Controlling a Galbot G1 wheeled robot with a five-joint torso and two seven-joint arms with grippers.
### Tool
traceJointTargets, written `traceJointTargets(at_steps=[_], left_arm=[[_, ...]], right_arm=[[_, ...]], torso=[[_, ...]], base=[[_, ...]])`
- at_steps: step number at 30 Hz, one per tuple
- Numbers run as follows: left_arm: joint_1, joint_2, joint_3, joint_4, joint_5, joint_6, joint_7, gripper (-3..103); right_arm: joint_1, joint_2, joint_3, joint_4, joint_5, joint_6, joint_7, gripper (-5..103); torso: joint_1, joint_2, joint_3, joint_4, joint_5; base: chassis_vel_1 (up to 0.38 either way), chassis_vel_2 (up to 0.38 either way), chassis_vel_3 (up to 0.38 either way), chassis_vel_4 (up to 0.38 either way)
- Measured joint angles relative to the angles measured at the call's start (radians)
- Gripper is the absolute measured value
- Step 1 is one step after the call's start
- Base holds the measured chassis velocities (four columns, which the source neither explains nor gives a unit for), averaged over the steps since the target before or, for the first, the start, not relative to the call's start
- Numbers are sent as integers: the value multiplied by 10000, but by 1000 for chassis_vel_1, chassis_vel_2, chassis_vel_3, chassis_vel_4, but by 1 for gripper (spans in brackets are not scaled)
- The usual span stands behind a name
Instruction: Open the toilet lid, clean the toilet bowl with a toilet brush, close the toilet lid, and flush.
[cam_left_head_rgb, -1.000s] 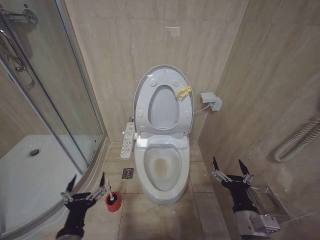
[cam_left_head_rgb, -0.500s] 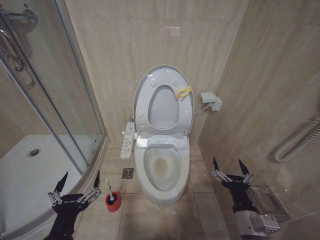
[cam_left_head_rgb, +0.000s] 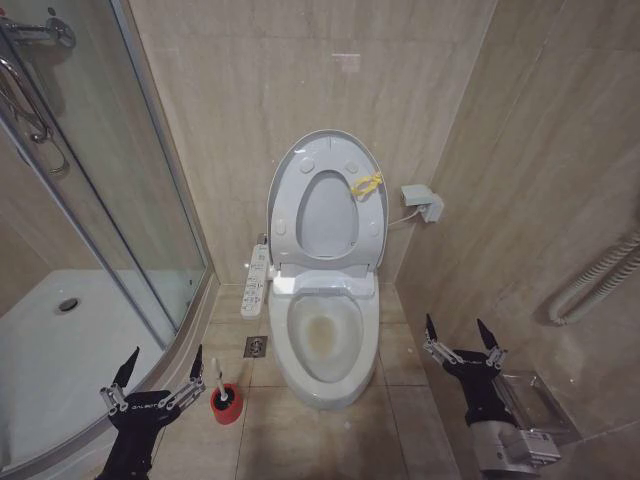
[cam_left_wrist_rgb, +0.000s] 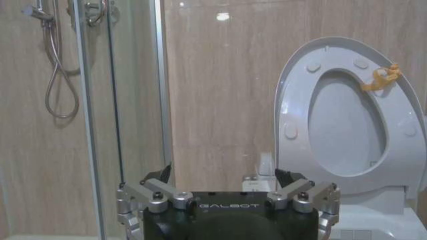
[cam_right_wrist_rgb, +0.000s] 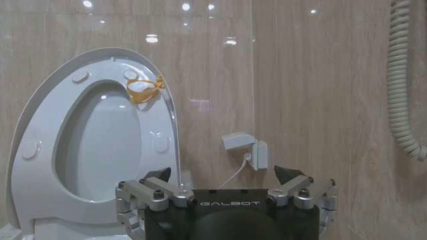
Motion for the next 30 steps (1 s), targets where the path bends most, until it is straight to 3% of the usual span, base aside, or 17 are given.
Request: traceJointTargets(at_steps=[30], left_arm=[[-22, 2, 7, 37, -19, -19, 14, 100]], right_arm=[[0, 0, 1, 4, 0, -27, -5, 100]], torso=[[0, 0, 0, 0, 0]], base=[[0, 0, 0, 0]])
